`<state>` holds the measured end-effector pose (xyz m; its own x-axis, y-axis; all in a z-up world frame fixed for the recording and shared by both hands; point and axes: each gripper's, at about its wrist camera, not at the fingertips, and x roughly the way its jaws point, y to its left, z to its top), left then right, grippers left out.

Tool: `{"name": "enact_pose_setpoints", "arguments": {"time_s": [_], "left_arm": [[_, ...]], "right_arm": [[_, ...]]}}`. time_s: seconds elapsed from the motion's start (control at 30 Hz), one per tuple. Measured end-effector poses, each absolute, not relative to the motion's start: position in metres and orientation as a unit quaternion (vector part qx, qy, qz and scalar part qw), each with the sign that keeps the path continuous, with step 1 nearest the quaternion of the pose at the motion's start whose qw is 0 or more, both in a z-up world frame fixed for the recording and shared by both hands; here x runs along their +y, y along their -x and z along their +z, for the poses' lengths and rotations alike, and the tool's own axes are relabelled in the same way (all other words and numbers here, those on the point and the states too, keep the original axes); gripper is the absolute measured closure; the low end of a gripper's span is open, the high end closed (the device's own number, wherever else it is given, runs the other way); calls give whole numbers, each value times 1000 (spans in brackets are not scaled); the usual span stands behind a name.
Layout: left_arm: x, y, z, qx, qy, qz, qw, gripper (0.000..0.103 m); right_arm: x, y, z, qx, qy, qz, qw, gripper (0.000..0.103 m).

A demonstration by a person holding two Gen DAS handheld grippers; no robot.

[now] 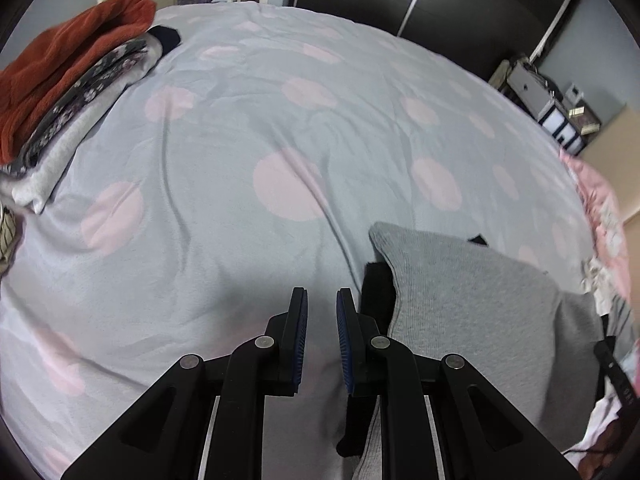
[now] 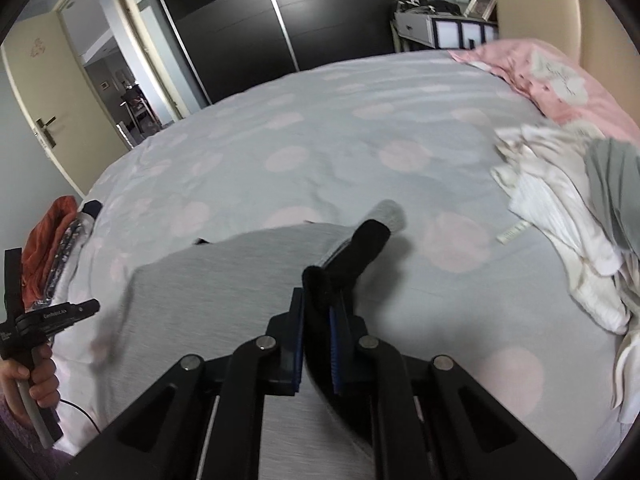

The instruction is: Fold clothes

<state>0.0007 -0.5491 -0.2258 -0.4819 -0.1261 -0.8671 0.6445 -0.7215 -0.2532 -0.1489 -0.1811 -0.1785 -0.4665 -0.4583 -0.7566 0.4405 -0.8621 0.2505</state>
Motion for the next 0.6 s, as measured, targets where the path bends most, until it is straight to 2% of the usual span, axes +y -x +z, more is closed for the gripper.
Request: {"name": "enact_pose_setpoints", "arguments": {"time_s": [0.23, 0.6], "left_arm": [[-570, -15, -222, 341, -431, -807, 216, 85], [-589, -21, -230, 371, -427, -798, 208, 85]], "right_arm": [[-257, 123, -166, 34, -425, -858, 287, 93], [-369, 85, -174, 40, -448, -813, 369, 94]]}}
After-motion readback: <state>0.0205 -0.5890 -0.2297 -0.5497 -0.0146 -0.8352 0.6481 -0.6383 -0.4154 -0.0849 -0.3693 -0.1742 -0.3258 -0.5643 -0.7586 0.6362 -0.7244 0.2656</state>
